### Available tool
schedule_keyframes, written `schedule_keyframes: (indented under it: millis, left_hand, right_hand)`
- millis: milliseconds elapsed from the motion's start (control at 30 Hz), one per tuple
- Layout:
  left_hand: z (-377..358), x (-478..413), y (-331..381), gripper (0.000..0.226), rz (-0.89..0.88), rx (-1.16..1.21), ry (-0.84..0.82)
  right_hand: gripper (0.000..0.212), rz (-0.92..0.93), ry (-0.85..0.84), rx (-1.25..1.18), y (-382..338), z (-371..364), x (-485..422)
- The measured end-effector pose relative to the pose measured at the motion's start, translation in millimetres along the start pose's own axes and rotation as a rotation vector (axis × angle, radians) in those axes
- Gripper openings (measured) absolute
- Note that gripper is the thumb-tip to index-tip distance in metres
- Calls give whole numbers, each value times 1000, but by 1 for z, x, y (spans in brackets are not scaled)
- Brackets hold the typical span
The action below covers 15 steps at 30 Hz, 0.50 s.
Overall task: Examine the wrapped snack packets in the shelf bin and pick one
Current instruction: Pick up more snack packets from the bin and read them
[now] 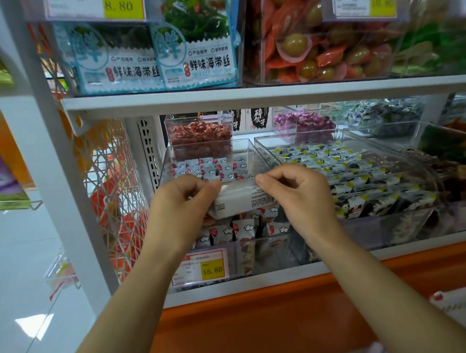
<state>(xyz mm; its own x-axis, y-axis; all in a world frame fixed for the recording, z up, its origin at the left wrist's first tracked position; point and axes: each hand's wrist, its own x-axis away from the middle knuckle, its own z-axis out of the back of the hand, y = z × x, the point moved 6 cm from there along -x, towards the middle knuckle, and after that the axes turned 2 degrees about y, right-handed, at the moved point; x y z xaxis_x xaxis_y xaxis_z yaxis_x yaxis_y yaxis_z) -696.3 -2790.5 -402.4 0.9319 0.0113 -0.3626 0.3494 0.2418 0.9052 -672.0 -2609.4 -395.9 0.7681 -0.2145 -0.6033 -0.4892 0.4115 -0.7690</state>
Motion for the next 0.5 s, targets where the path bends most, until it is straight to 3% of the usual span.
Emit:
schedule_keyframes:
  millis: [167,267,333,400,500]
  left_hand:
    - [-12,7,5,17,-66,-42,-100]
    - [-17,10,6,41,-149,-239,-141]
    - [-14,9,5,38,-151,-216,-117]
    - [-13,7,3,23,-103,-76,-109]
    - [-18,7,5,13,-84,37,-143]
  right_hand:
    - [21,-47,102,-6,6,7,-3]
    - [14,-86,108,3,8,10,-4]
    - [9,-165,23,-188,10,6,-3]
    - [27,-226,-85,-395,12,1,-1]
    - [47,-116,-138,-257,9,9,0]
